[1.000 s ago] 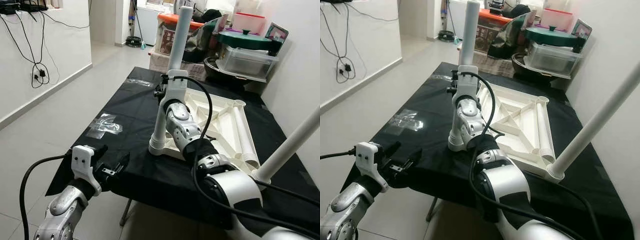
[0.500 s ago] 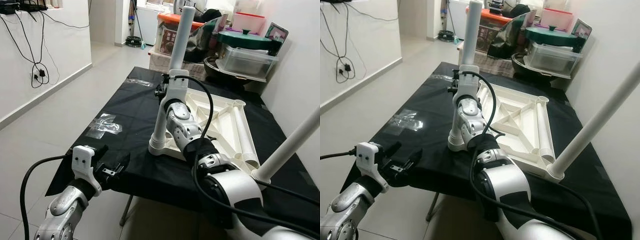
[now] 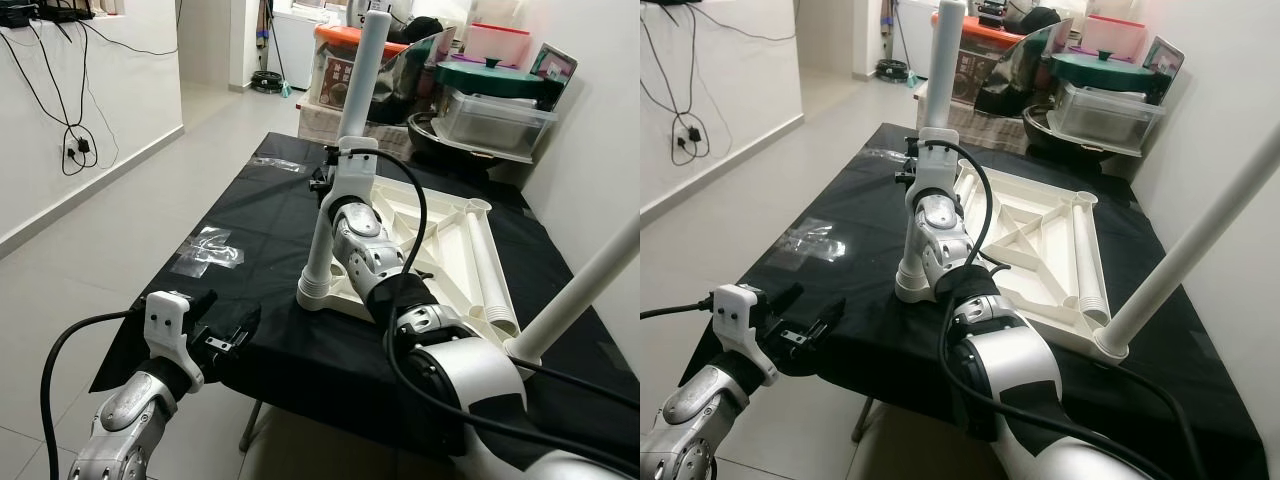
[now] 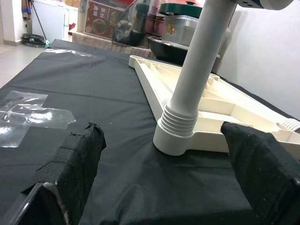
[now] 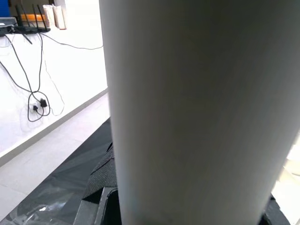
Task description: Building children table
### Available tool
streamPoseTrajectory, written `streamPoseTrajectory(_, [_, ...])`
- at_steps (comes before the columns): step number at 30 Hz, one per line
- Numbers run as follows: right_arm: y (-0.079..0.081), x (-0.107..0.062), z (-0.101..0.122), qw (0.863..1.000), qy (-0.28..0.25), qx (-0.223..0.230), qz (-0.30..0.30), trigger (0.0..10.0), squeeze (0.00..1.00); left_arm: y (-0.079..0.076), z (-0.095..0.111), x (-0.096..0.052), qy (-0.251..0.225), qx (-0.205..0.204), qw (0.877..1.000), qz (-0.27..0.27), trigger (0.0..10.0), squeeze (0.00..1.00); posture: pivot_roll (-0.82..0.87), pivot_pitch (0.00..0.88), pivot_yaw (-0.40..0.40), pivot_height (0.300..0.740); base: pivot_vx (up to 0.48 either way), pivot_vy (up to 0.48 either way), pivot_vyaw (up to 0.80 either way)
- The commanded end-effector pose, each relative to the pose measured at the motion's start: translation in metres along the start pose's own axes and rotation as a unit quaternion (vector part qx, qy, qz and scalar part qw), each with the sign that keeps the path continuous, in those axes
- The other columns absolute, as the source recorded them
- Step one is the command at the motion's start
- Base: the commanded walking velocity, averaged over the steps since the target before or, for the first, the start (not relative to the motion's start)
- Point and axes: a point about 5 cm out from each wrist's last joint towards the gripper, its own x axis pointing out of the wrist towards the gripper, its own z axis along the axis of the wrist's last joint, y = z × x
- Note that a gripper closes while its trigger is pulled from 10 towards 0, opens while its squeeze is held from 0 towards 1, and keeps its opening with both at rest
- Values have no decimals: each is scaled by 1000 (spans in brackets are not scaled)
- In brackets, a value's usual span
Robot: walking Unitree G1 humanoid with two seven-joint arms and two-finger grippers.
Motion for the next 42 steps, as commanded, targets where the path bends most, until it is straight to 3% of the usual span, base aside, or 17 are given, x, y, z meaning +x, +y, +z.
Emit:
streamPoseTrajectory(1, [-17,-14,-76,984,178,6,-27,10000,0,-3,-3,2,0,-5,1000,-9,10000,0,81,0,-149,740,0,0,0])
streamPoseTrajectory(10, [-17,-12,-71,985,170,8,-29,10000,0,-3,-3,3,1,-4,1000,-11,10000,0,81,0,-149,740,0,0,0])
streamPoseTrajectory(12, [-17,-13,-73,985,171,8,-30,10000,67,-3,-3,3,2,-3,1000,-11,10000,0,81,0,-145,740,0,0,0])
streamPoseTrajectory(42, [-14,-12,-68,989,144,2,-28,10000,78,-2,-3,3,6,6,1000,-16,10000,0,86,0,-138,740,0,0,0])
